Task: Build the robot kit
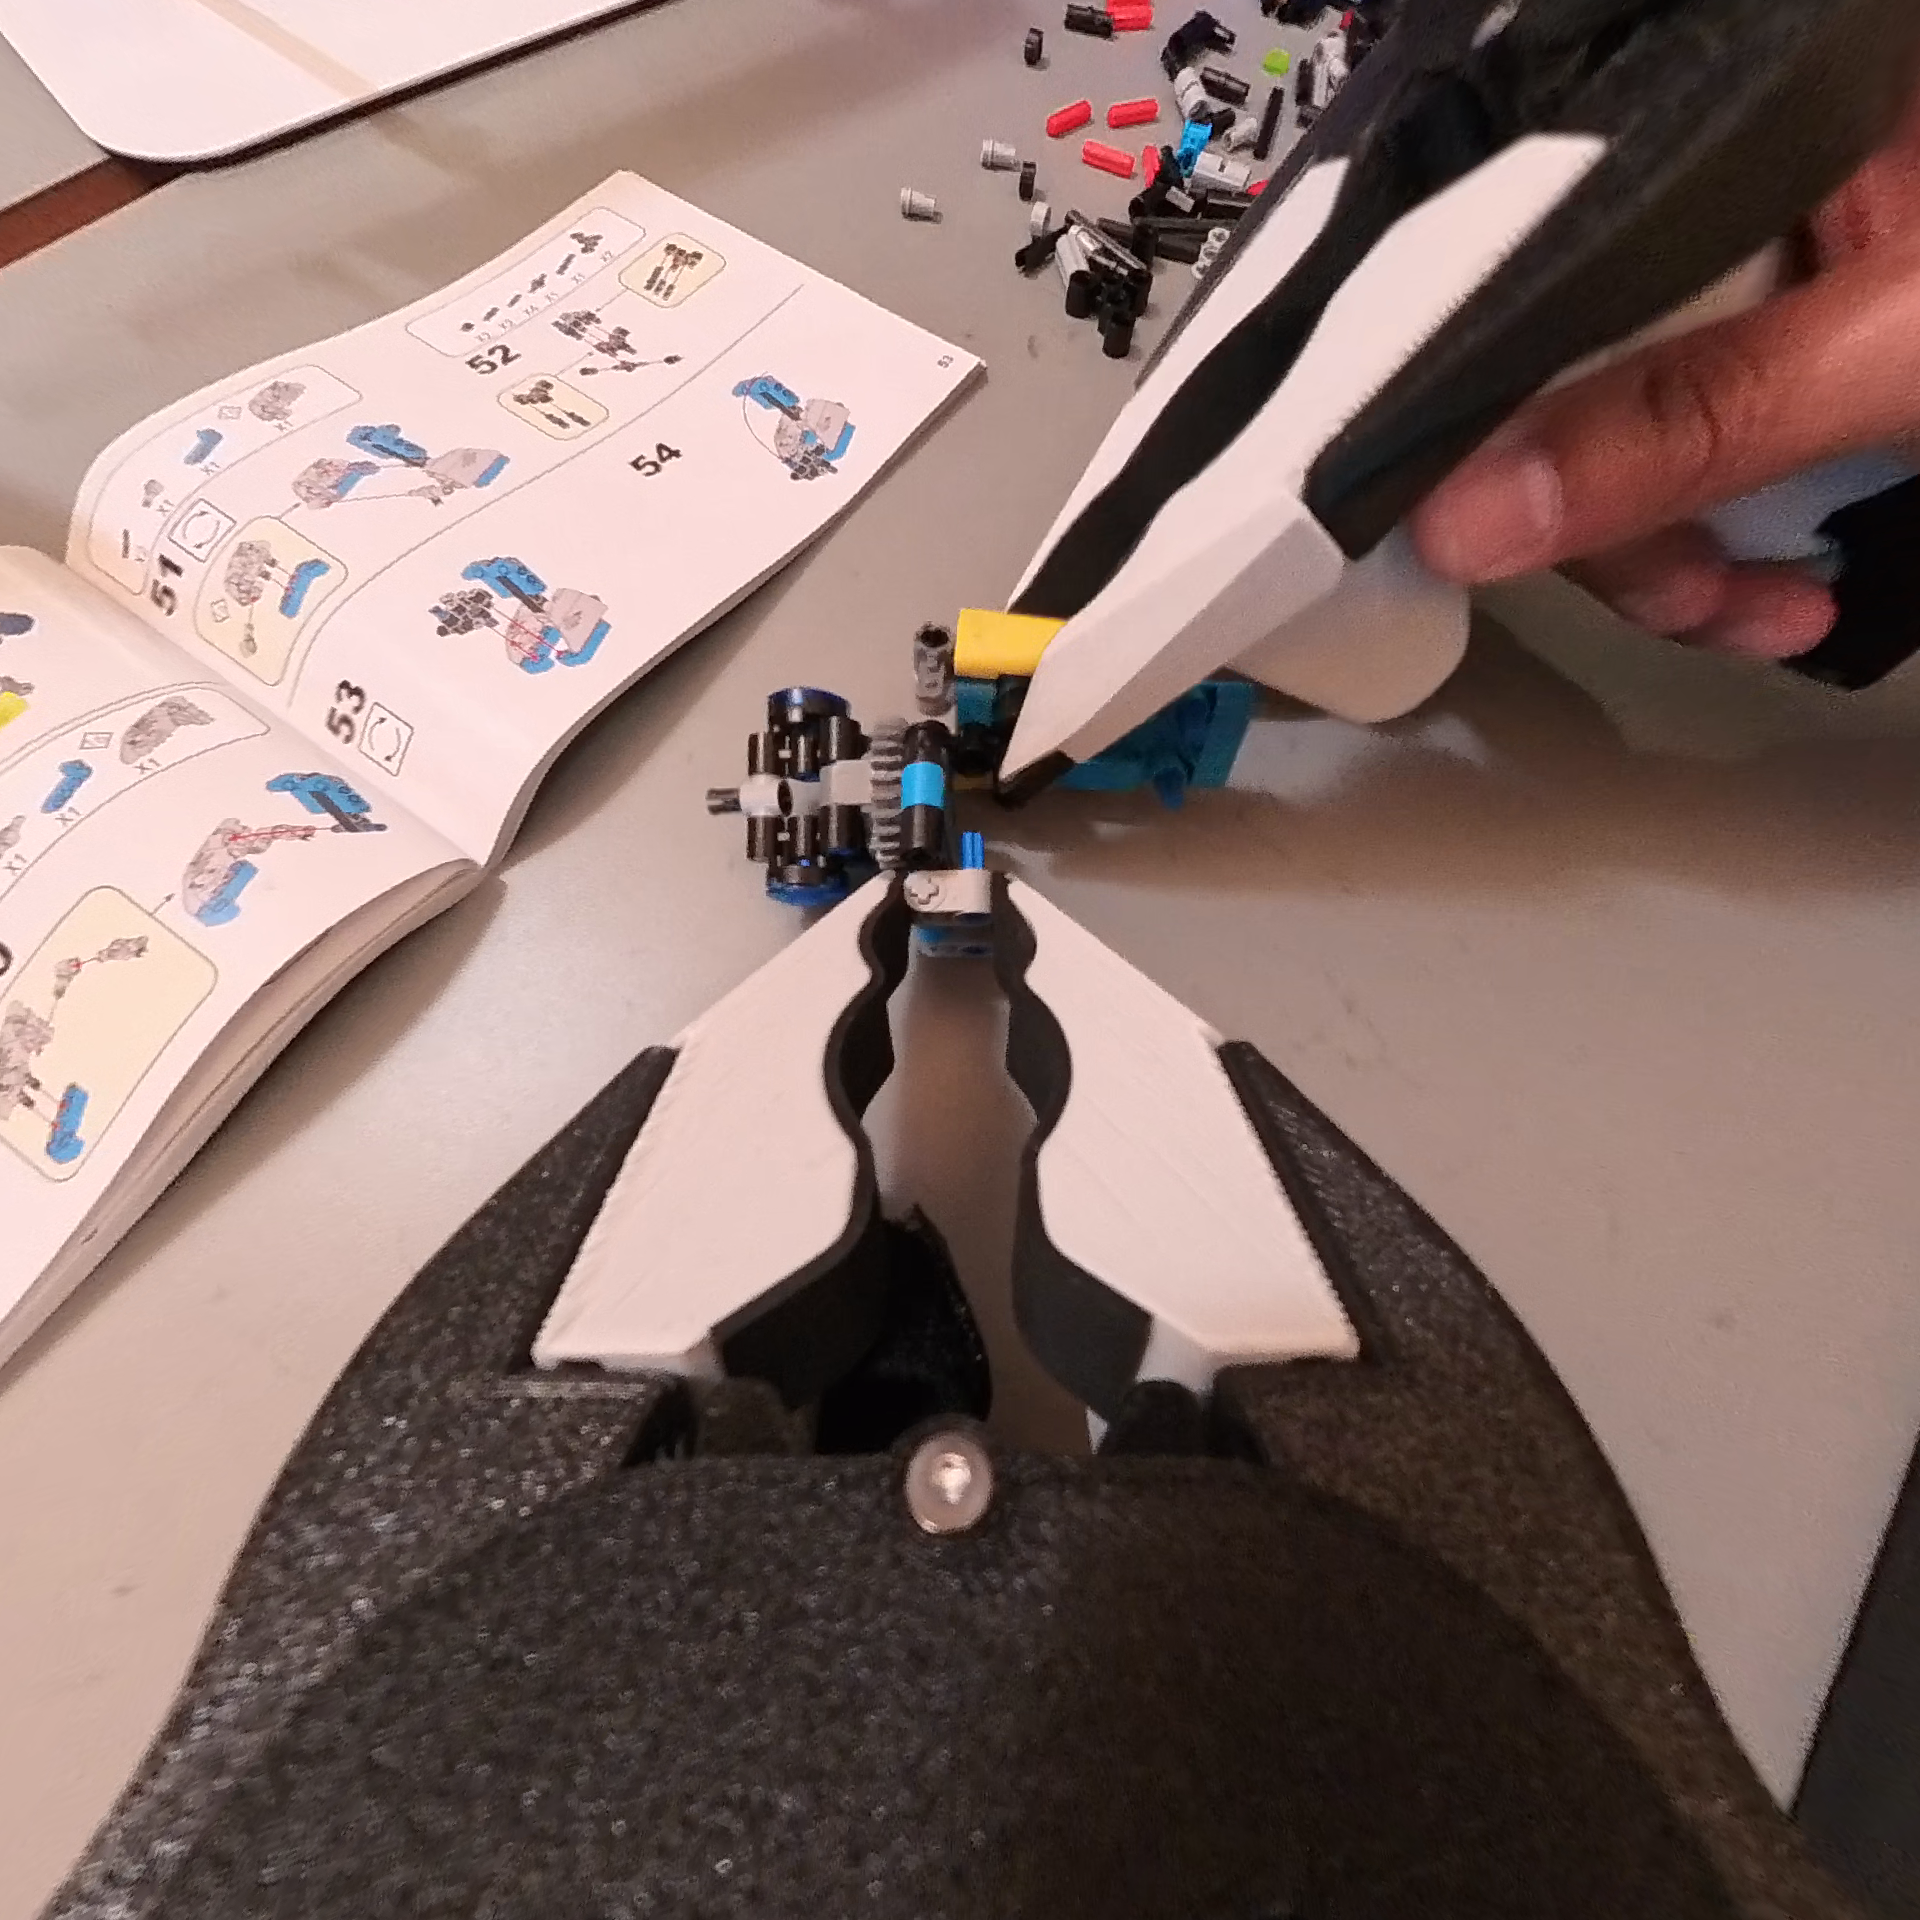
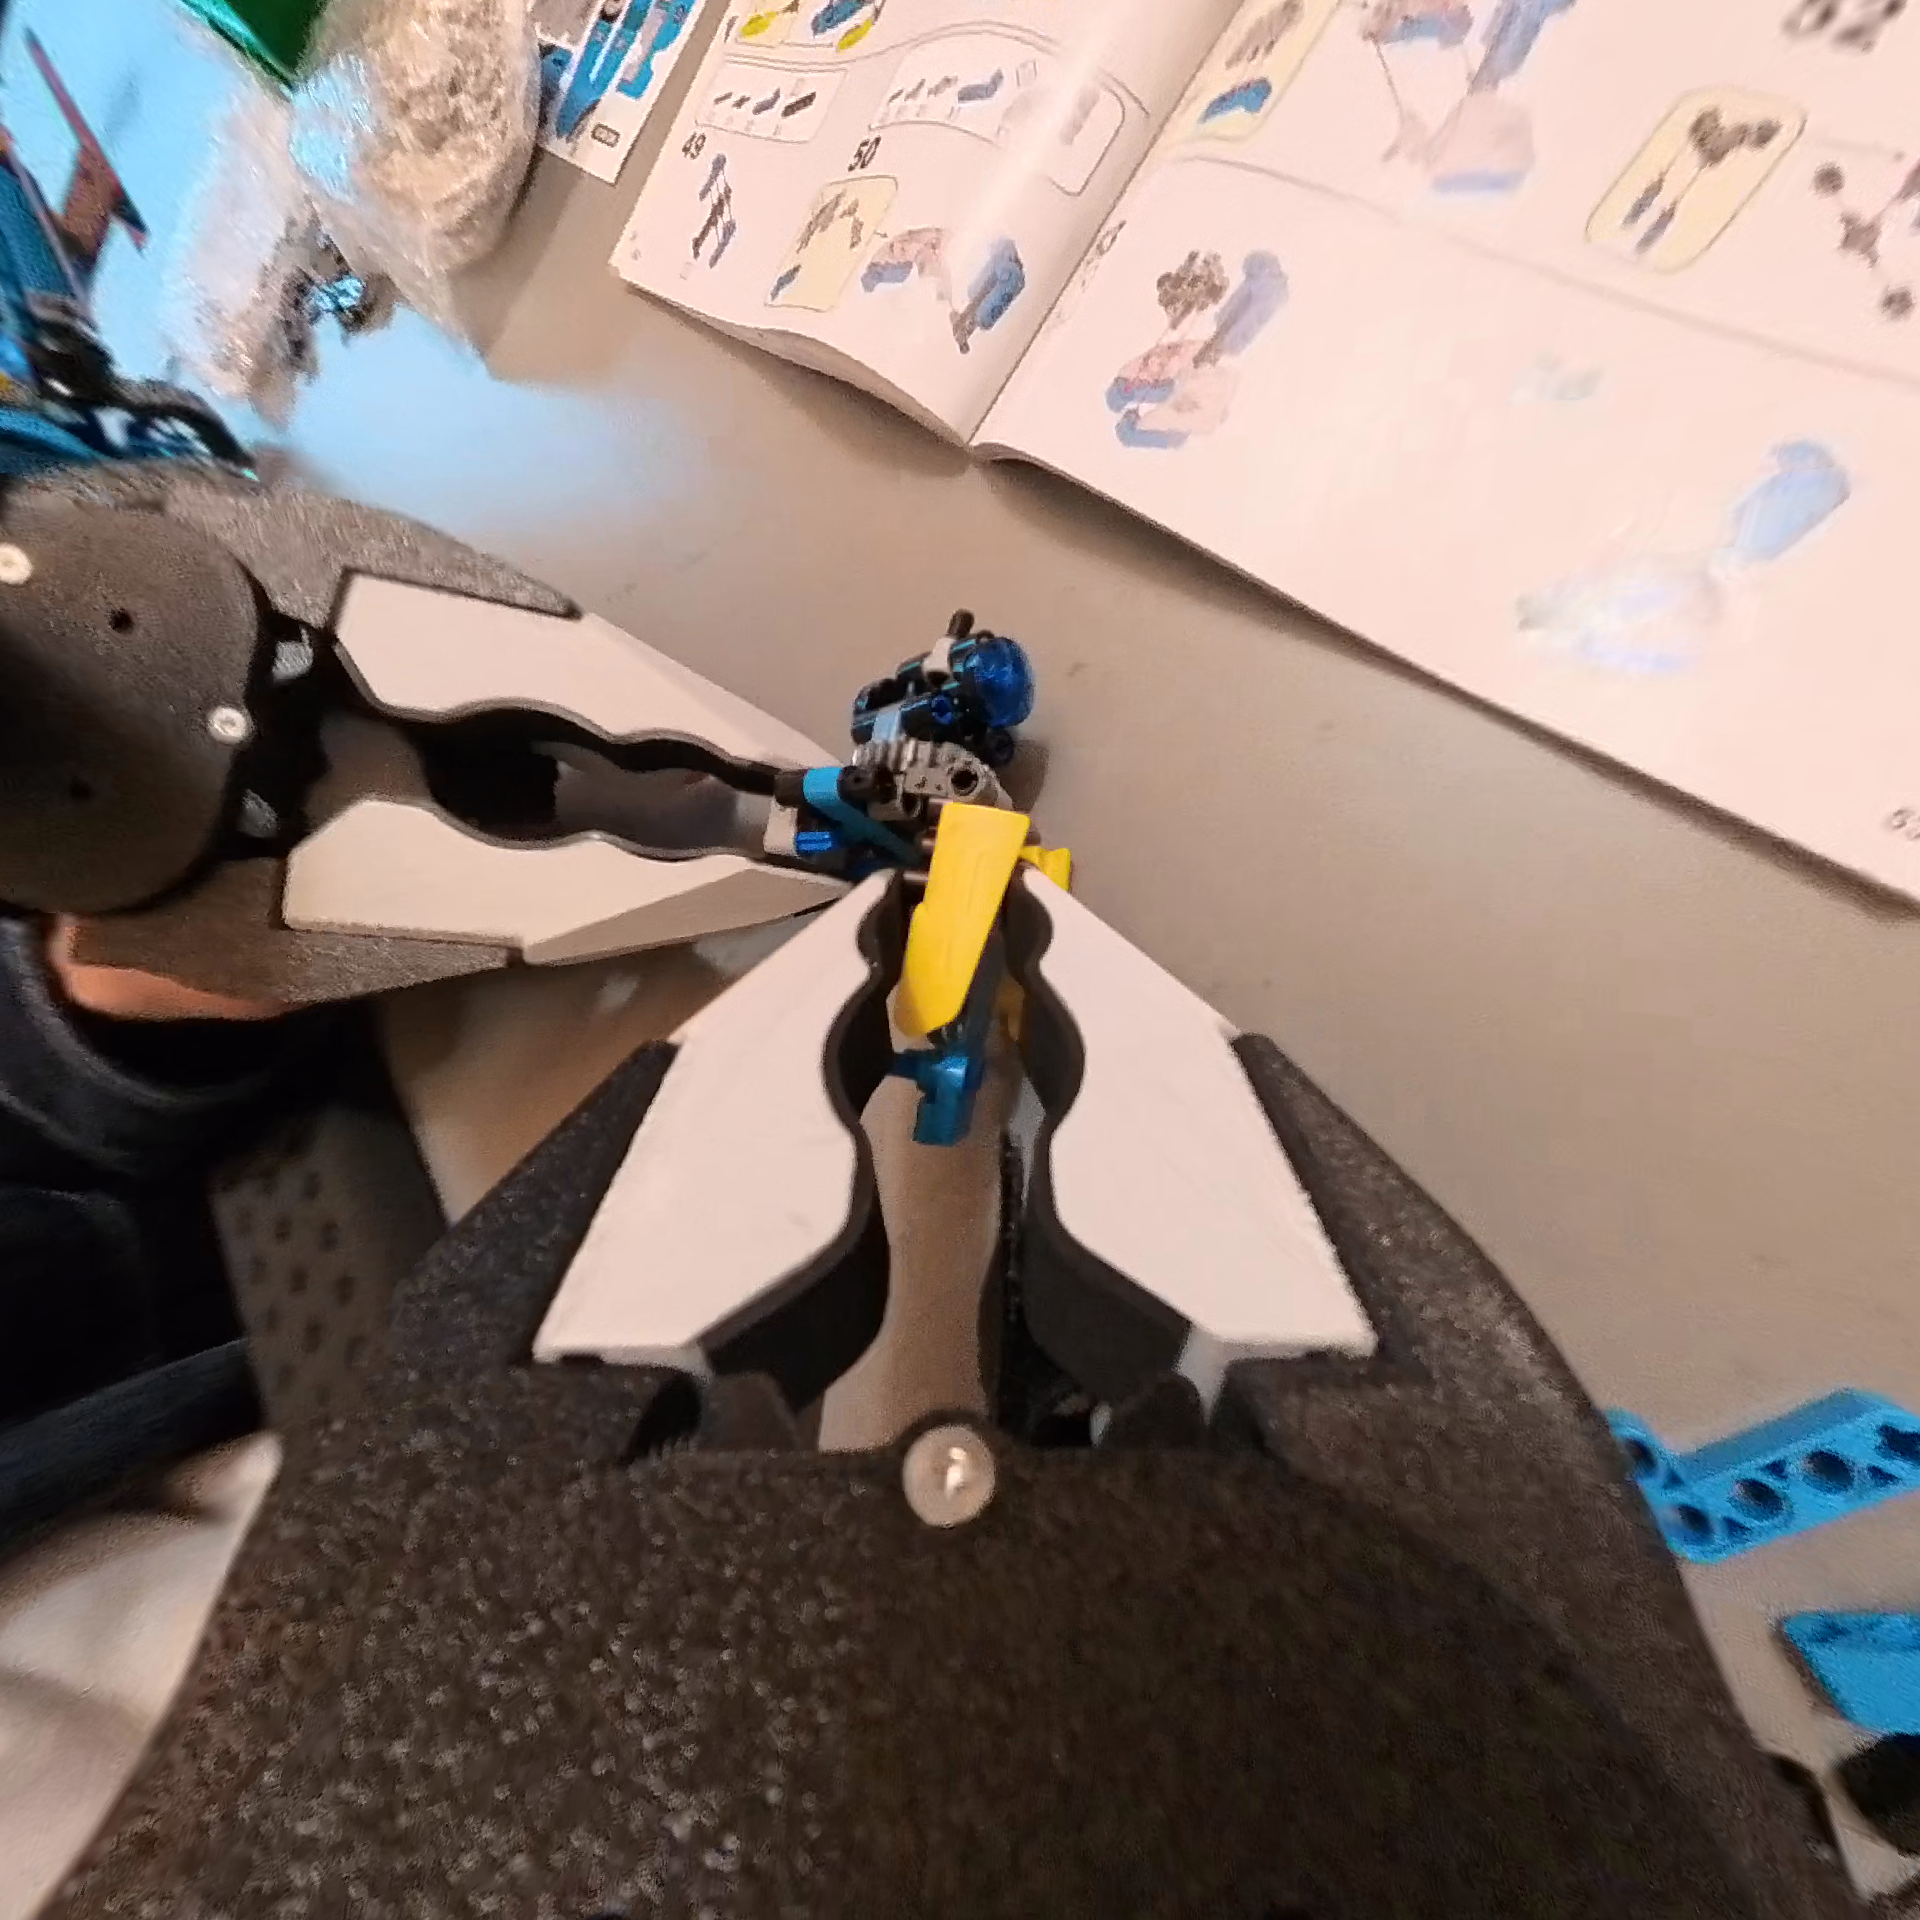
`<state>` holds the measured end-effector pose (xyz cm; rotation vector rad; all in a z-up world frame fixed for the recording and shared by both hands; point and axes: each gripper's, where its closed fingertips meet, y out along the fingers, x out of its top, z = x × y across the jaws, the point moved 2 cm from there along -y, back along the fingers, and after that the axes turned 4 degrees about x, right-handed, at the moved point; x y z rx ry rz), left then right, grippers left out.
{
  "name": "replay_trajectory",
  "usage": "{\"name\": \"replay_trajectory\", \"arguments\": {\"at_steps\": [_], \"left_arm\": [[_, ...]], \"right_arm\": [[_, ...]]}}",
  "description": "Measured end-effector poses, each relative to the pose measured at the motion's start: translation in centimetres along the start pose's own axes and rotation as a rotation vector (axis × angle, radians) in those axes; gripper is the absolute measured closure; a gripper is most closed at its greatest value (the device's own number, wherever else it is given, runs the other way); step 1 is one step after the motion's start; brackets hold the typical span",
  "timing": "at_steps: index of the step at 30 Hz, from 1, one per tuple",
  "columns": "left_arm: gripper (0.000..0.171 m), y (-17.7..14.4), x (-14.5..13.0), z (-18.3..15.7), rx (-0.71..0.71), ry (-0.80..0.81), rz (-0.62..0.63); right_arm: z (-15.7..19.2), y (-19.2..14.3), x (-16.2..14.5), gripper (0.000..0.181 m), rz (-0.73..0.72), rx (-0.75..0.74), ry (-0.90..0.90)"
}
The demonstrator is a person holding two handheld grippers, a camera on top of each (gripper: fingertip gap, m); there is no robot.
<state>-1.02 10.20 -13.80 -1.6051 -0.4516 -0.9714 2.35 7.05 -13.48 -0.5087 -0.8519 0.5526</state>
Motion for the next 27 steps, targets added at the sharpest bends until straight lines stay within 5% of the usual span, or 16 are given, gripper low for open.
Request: {"name": "replay_trajectory", "arguments": {"at_steps": [4,18,23,27], "left_arm": [[0.157,0.0,0.0,0.2,-0.017,-0.040,0.001],[0.156,0.0,0.0,0.2,-0.011,-0.026,0.004],[0.155,-0.7,-0.5,-0.8,-0.075,0.014,0.013],[0.136,-2.4,0.5,-2.3,-0.150,-0.026,-0.058]], "right_arm": [[0.2,0.2,0.2,0.164,-0.022,0.125,0.163],[-0.5,-0.4,-0.3,0.165,0.028,0.063,0.039],[3.0,-3.7,0.7,0.165,-0.112,0.392,0.027],[7.3,-7.1,1.5,0.165,-0.213,0.649,-0.112]]}}
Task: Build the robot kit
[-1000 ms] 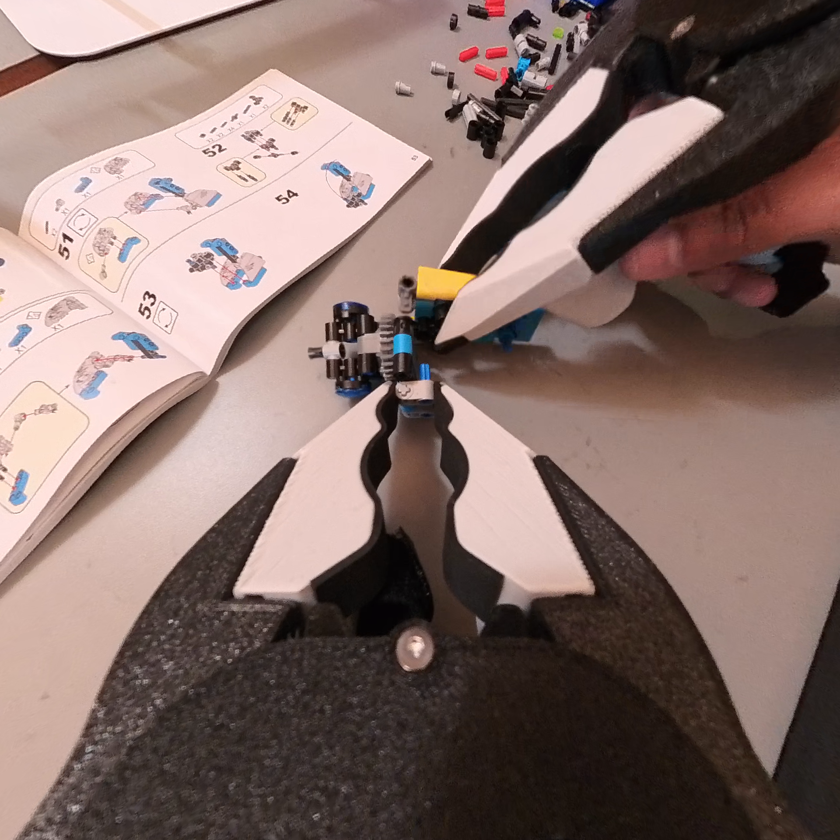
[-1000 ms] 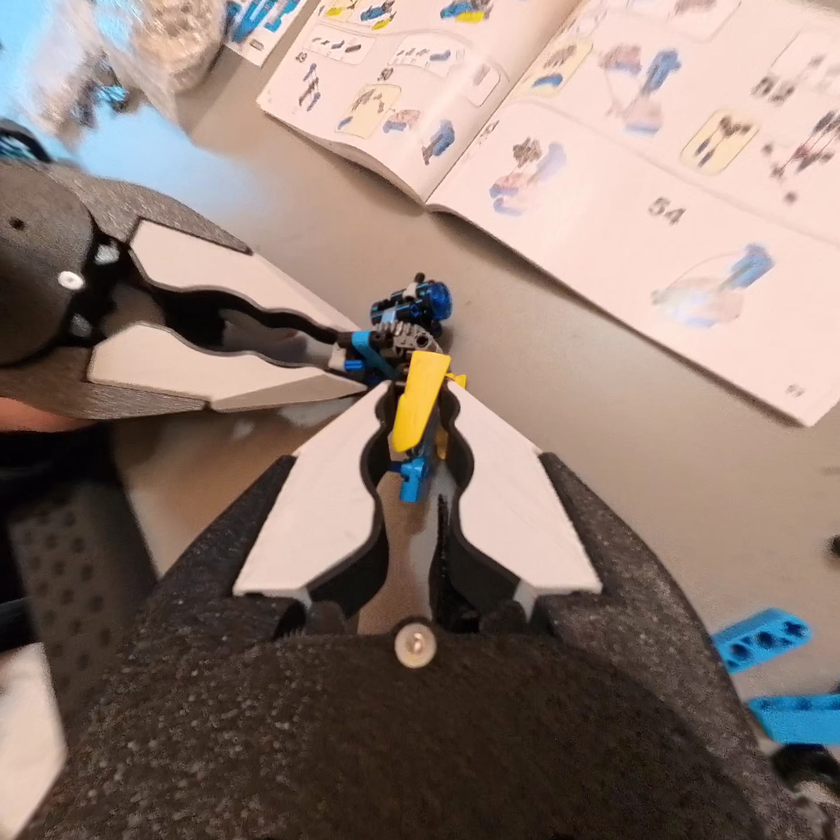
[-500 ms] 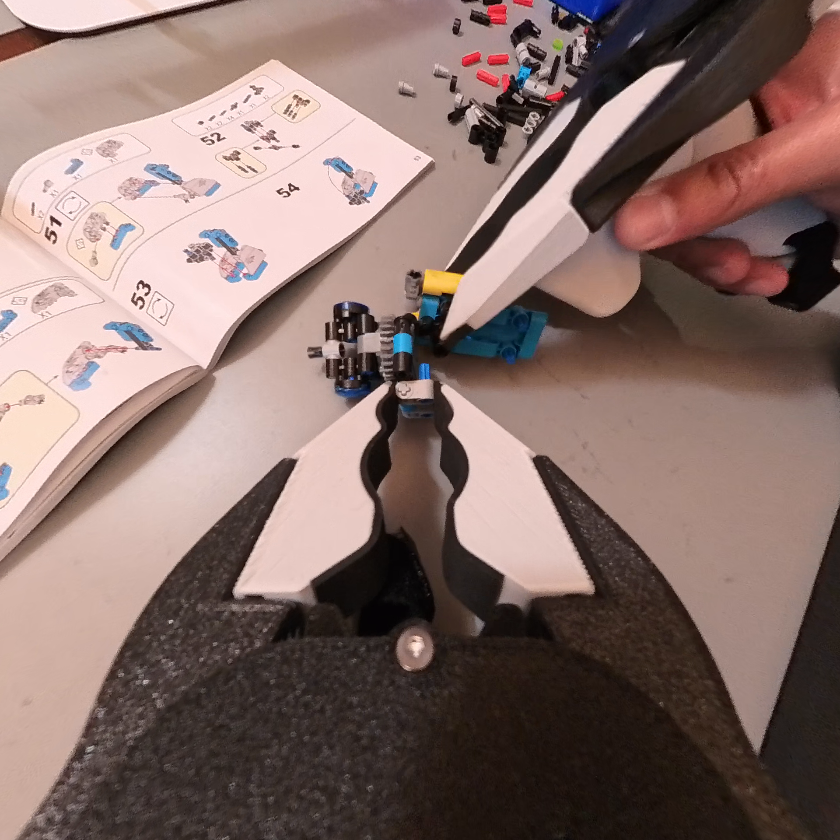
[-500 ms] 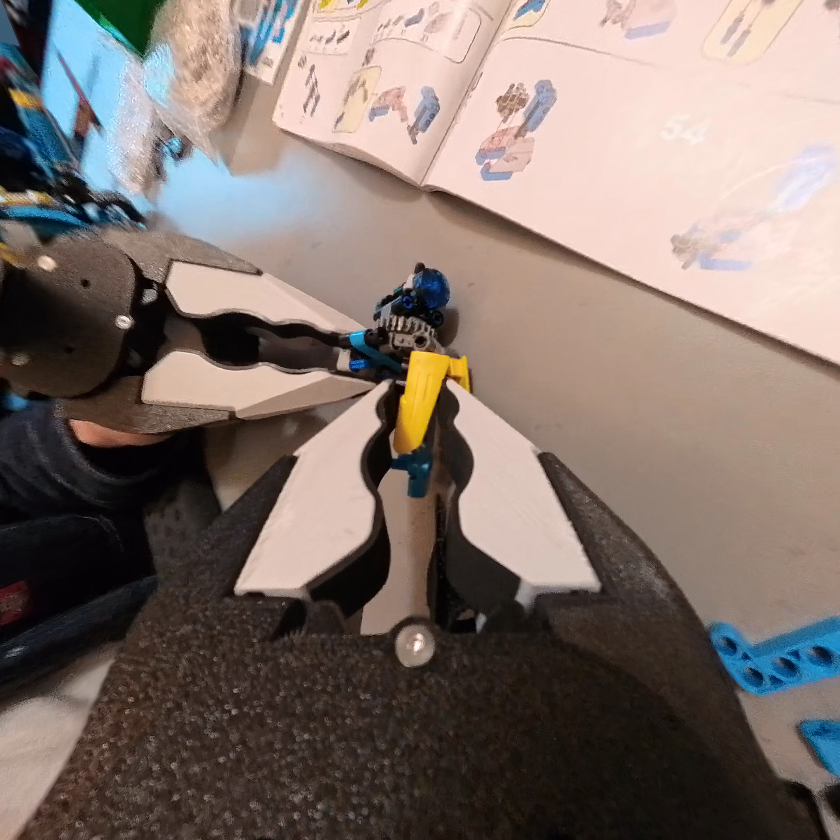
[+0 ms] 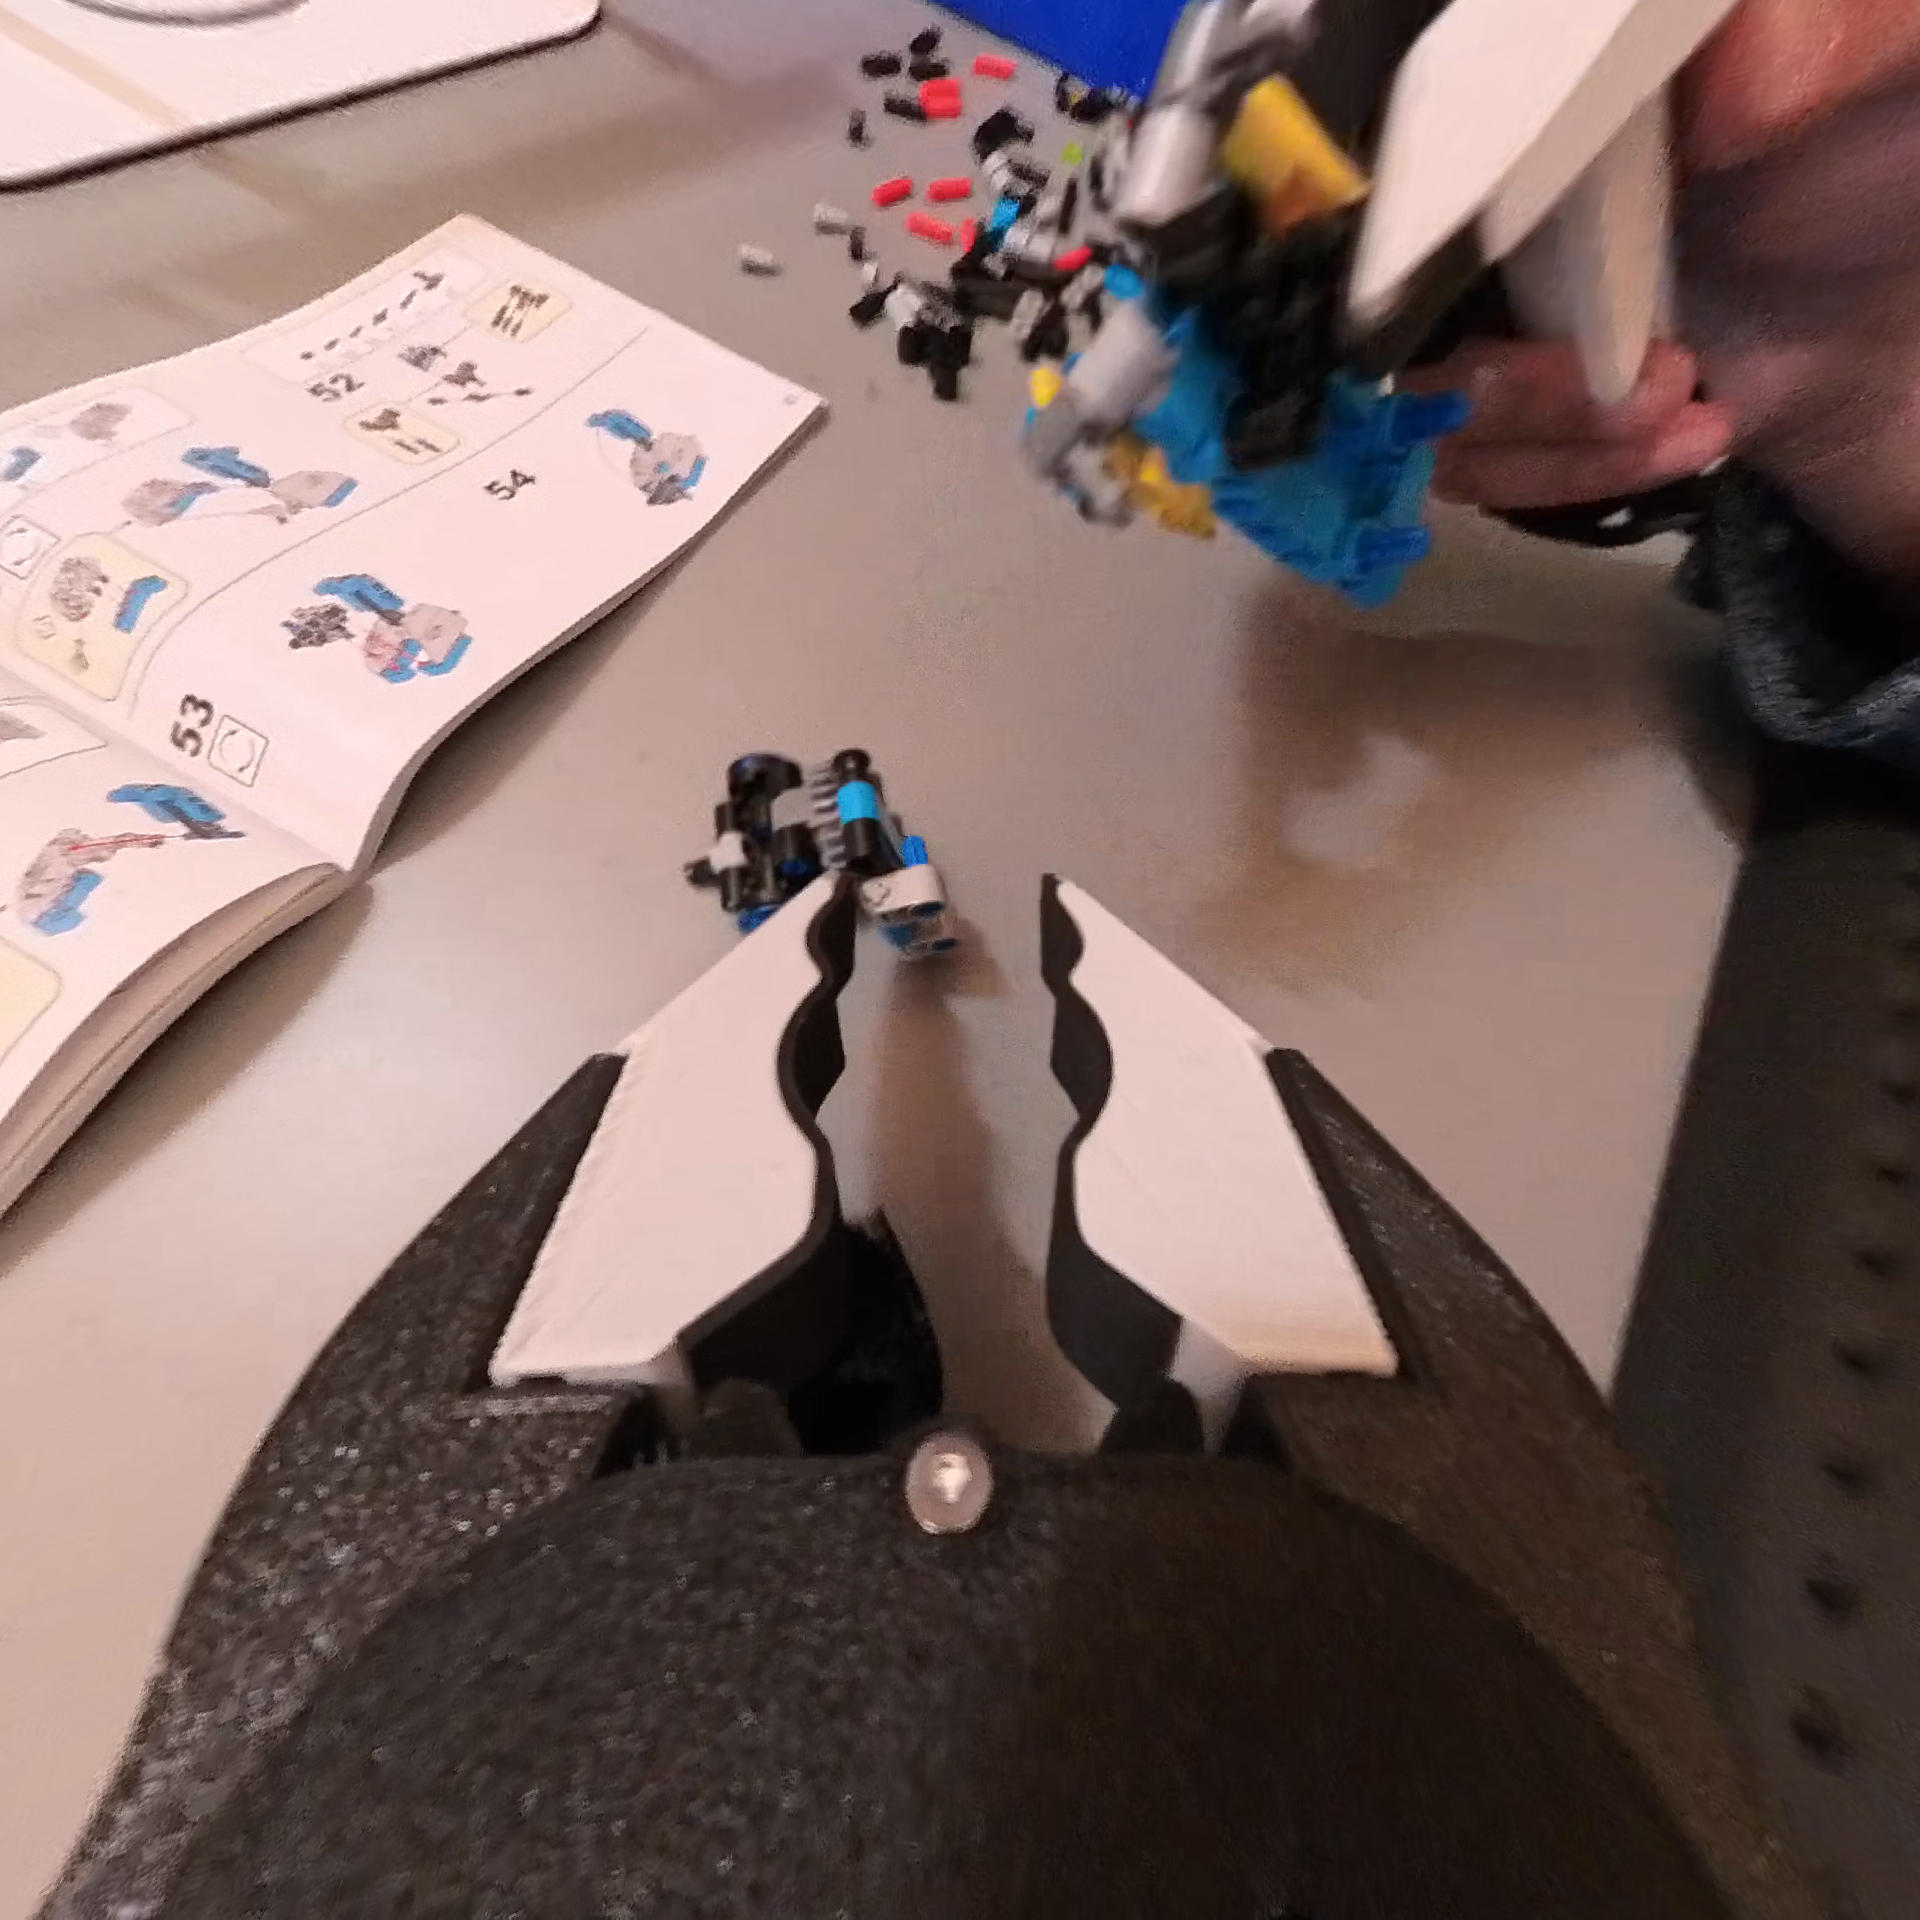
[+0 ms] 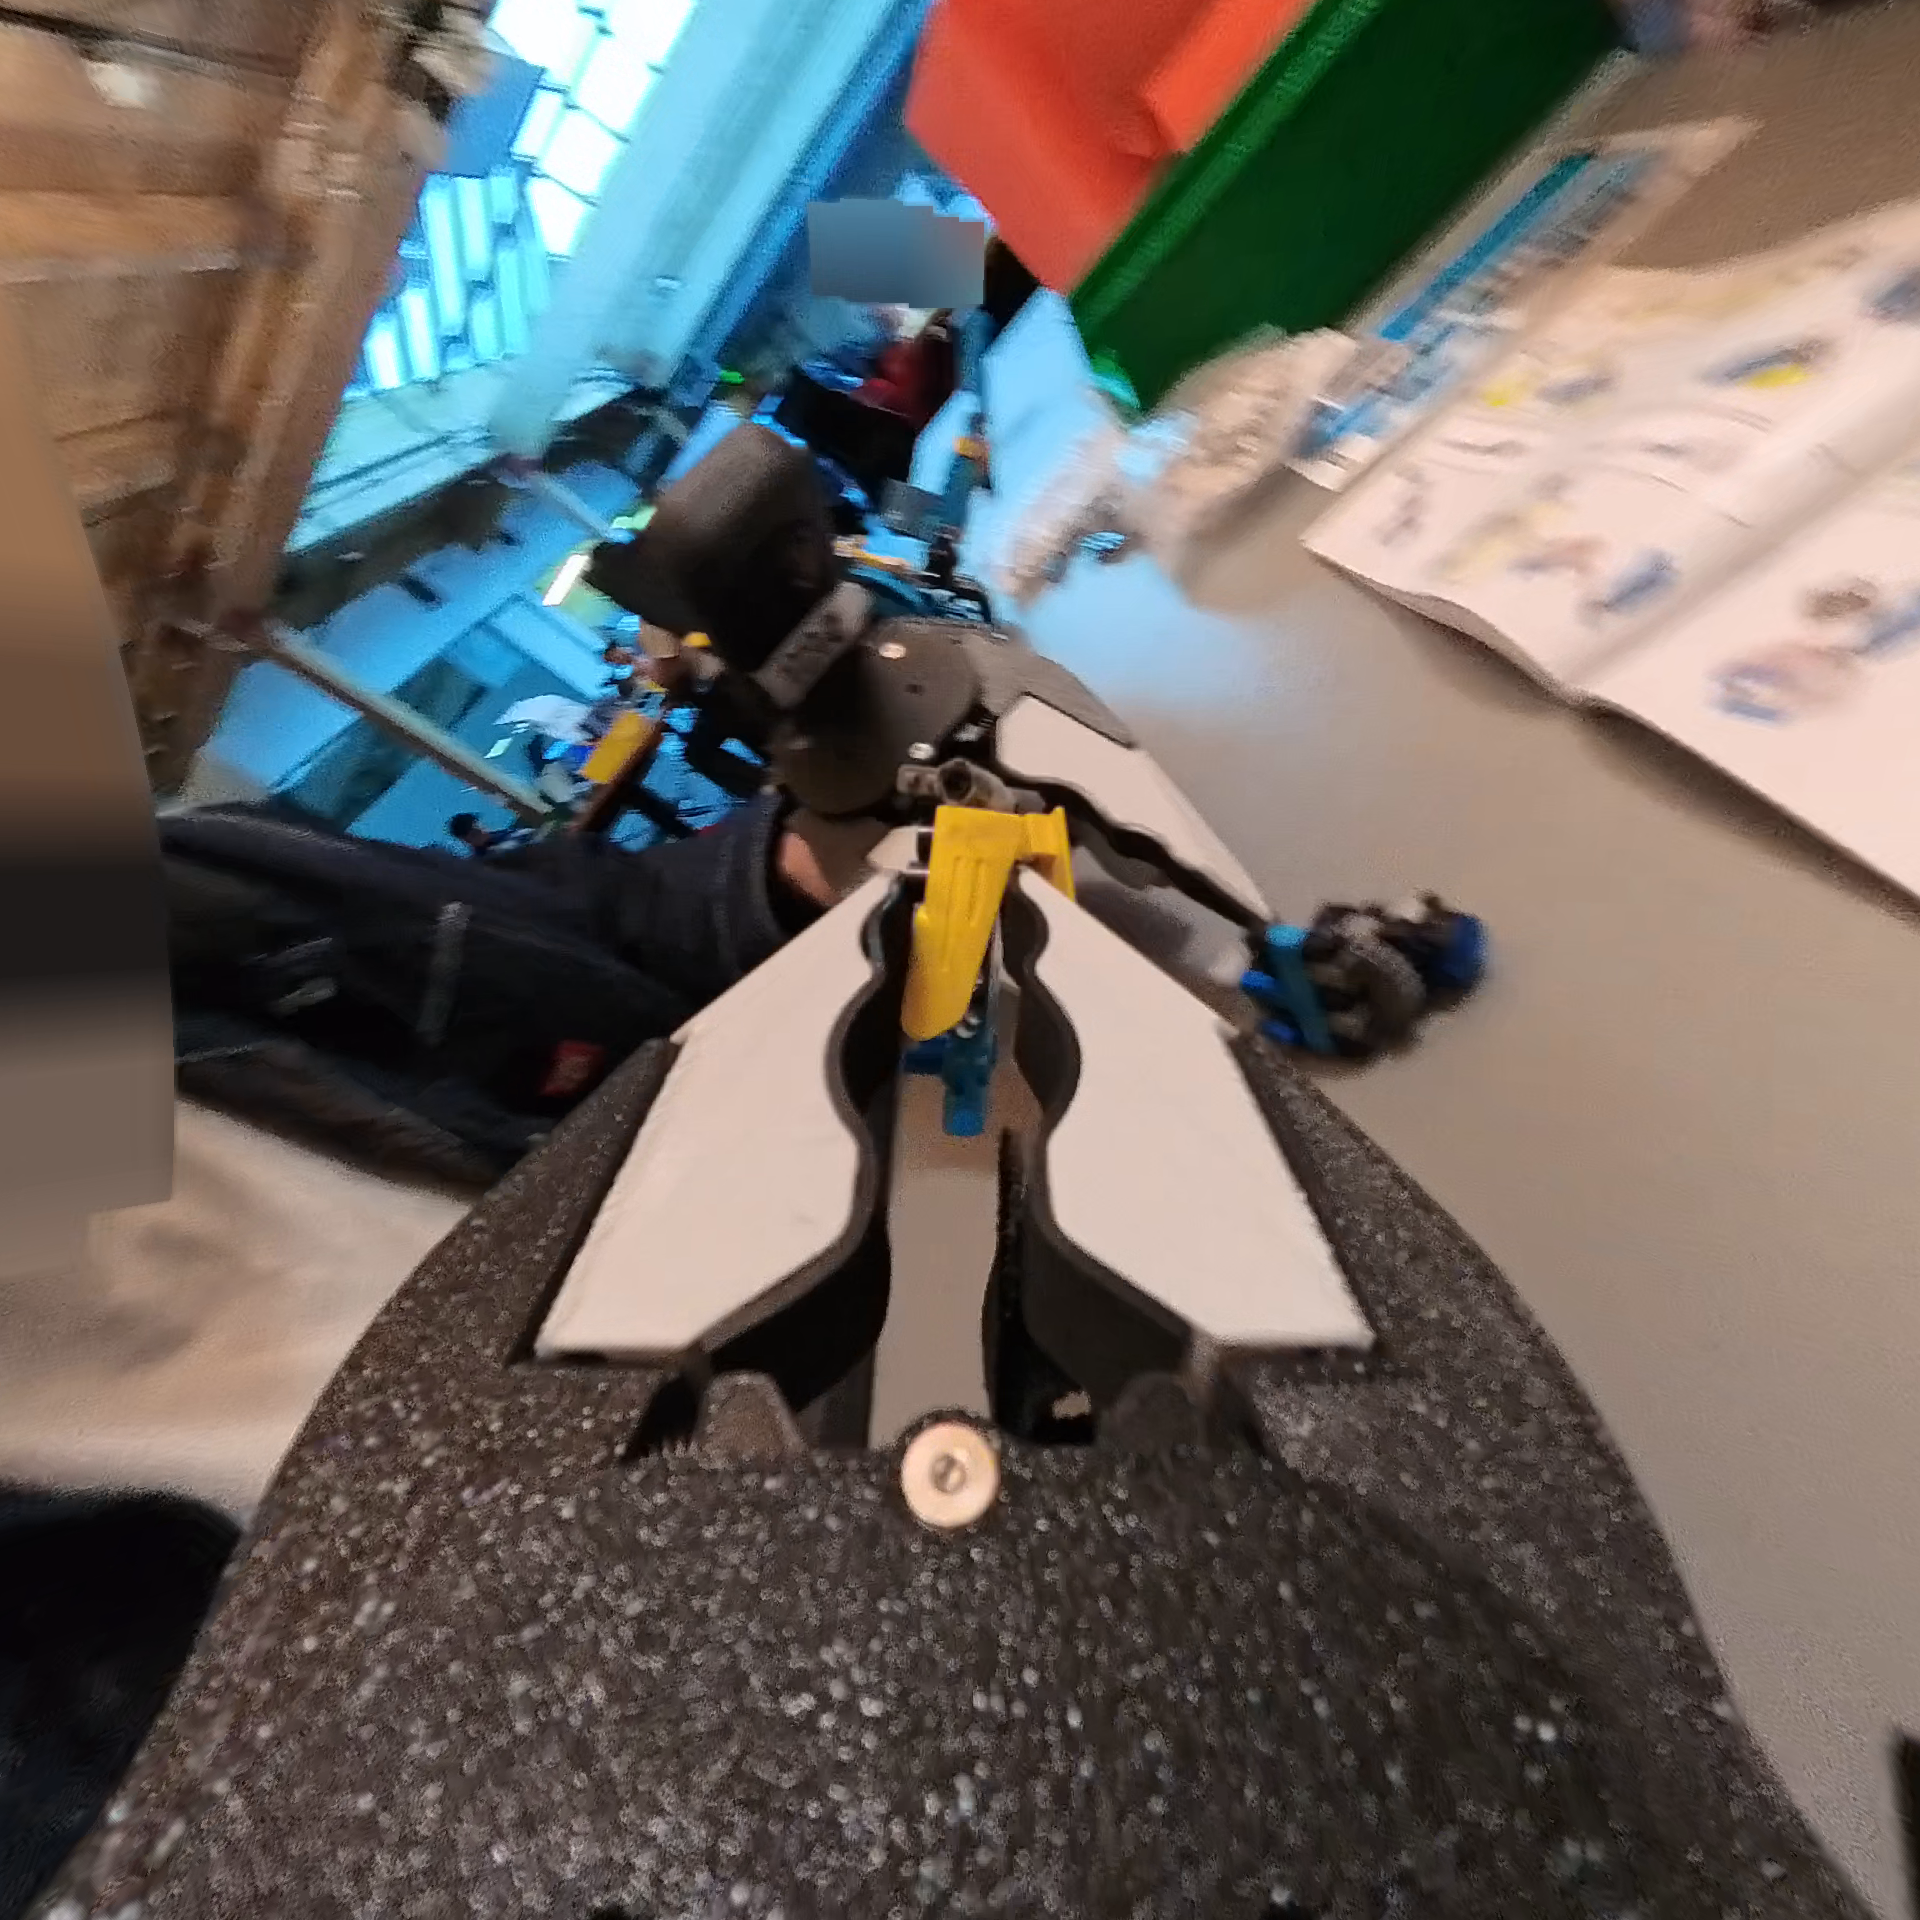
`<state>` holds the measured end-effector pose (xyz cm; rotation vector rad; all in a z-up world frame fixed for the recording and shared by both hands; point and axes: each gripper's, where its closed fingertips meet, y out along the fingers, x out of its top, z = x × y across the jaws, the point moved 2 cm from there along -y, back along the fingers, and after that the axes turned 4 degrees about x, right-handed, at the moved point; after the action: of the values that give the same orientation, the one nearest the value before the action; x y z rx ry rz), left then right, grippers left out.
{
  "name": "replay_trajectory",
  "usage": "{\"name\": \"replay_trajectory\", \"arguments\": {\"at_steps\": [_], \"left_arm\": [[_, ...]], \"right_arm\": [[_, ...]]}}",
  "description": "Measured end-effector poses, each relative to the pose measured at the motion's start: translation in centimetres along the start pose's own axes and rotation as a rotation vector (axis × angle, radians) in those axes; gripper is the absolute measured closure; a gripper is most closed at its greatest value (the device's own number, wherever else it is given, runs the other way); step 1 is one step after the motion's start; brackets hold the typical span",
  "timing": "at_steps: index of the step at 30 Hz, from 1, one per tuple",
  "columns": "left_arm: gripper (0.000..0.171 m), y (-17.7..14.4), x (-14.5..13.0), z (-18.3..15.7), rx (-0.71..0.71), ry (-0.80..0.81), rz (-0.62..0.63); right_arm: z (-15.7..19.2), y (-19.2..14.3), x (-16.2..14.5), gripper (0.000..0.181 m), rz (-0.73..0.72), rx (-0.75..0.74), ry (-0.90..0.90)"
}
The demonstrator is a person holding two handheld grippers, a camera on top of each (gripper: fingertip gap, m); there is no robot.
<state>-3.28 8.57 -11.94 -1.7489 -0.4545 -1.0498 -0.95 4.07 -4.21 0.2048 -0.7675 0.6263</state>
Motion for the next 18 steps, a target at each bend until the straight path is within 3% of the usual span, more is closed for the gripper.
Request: {"name": "replay_trajectory", "arguments": {"at_steps": [4,6,8,13,18], "left_arm": [[0.127,-3.7,3.8,-2.2,-0.057,0.087,-0.236],[0.128,-6.4,5.9,-4.3,-0.182,0.132,-0.409],[0.136,-8.7,7.0,-5.8,-0.325,0.117,-0.517],[0.149,-9.5,6.9,-6.7,-0.459,0.086,-0.528],[0.150,-8.9,6.6,-5.5,-0.444,0.034,-0.492]], "right_arm": [[3.9,0.5,0.1,0.165,-0.023,0.287,0.031],[5.6,0.9,-0.2,0.165,-0.016,0.443,0.083],[6.2,1.4,-0.6,0.165,0.004,0.498,0.097],[6.8,2.1,-1.2,0.165,0.031,0.524,0.090],[5.8,2.3,-1.0,0.166,0.014,0.363,-0.035]]}}
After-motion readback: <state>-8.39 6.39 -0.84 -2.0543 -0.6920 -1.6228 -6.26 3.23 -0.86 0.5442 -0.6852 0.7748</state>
